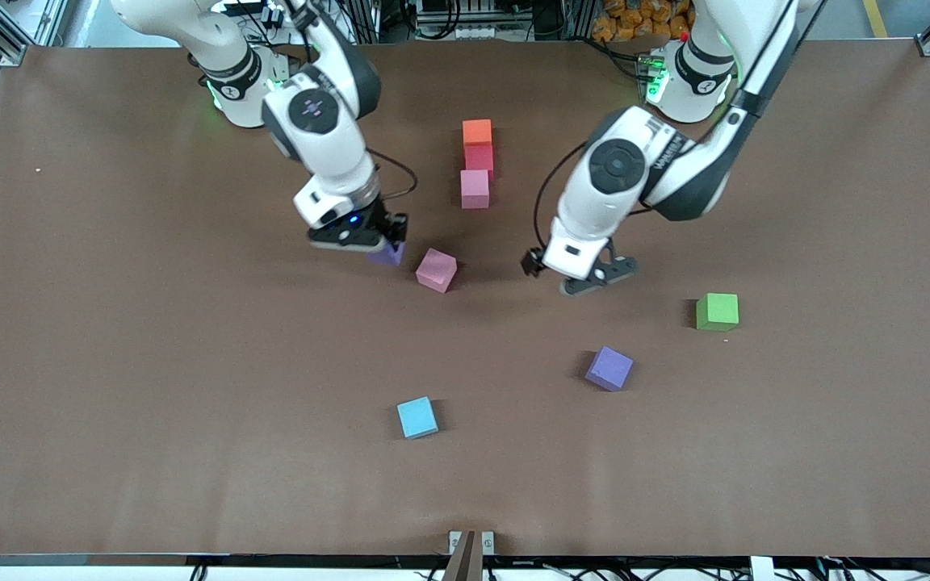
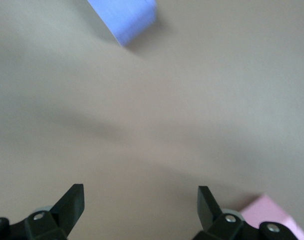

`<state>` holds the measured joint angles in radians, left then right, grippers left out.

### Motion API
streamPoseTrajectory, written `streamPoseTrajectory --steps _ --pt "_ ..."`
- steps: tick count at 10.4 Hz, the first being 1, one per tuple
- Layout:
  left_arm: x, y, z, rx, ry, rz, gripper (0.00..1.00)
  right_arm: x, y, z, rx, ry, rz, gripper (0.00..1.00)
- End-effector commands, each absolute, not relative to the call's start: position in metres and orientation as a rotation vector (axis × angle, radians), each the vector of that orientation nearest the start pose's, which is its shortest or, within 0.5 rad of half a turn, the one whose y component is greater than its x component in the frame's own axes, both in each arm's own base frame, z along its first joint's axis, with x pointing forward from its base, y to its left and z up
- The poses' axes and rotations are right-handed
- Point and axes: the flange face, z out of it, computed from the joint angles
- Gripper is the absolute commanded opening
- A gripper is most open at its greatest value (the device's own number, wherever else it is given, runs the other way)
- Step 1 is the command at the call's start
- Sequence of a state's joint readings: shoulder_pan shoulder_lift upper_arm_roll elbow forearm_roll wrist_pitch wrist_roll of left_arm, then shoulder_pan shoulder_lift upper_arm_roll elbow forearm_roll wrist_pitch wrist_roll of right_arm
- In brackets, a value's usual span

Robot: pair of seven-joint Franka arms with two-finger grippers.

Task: Arrange blocks into number 1

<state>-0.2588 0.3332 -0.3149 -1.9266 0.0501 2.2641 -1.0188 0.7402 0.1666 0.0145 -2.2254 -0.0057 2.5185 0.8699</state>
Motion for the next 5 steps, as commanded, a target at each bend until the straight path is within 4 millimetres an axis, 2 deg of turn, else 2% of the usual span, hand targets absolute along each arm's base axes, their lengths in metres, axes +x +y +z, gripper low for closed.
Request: streamPoseTrajectory --steps 1,3,5 --pt "0.558 -0.298 0.329 -3.099 -0.787 0.017 1.0 0.365 0.437 0.302 -3.048 0.079 -0.121 0.54" --pt "0.58 -0.27 0.32 -3.063 -0.865 0.005 1.0 0.344 0.488 0.271 -3.072 -0.014 -0.106 0.54" --pt "0.593 -0.257 0.308 -3.036 -0.902 0.007 1.0 0.345 0.507 0.26 -3.075 -0.044 -0.119 0.53"
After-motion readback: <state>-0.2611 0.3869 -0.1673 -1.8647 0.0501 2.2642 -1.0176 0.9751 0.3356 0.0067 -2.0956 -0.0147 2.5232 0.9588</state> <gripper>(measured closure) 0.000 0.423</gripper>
